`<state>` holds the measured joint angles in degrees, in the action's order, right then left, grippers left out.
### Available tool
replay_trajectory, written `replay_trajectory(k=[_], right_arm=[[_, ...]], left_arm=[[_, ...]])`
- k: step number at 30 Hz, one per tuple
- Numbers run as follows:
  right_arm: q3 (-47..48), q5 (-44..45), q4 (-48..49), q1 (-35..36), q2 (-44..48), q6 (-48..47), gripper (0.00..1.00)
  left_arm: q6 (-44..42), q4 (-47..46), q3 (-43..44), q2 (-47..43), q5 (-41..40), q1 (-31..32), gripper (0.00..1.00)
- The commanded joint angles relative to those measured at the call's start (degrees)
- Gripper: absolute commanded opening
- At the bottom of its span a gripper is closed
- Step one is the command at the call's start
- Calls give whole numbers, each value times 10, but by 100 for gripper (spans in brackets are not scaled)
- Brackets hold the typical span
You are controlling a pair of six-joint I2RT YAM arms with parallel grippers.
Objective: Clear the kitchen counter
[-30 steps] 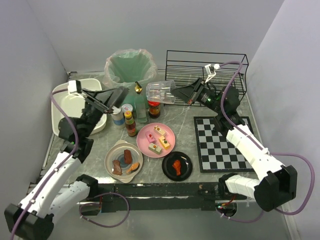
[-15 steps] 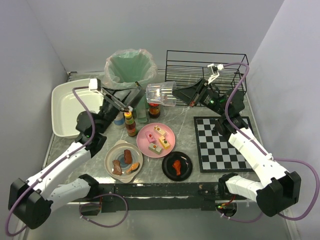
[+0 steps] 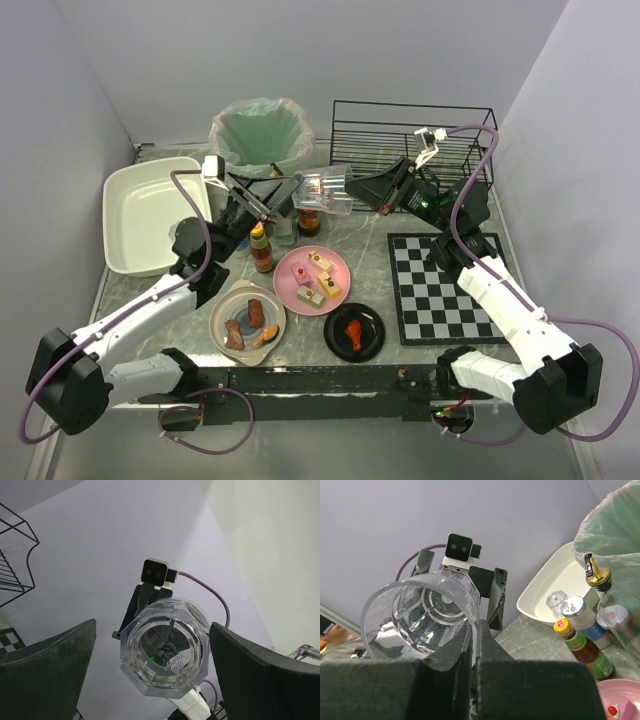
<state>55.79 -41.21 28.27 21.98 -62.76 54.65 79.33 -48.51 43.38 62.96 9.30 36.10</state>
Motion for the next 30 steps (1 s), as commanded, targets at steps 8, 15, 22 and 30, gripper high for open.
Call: replay_trajectory(k=[8, 15, 22, 30], right_arm=[[9, -4, 34, 4, 20, 2, 0], [5, 3, 38, 4, 15, 3, 0], [1, 3, 49, 4, 8, 6, 0], [-2, 8, 54, 3, 4, 5, 0]], left_arm=[[30, -83, 22, 23, 19, 18, 93], [36, -88, 18, 22, 19, 25, 87], [50, -109, 11, 29, 22, 28, 76], [51, -115, 13, 33, 24, 33, 61]])
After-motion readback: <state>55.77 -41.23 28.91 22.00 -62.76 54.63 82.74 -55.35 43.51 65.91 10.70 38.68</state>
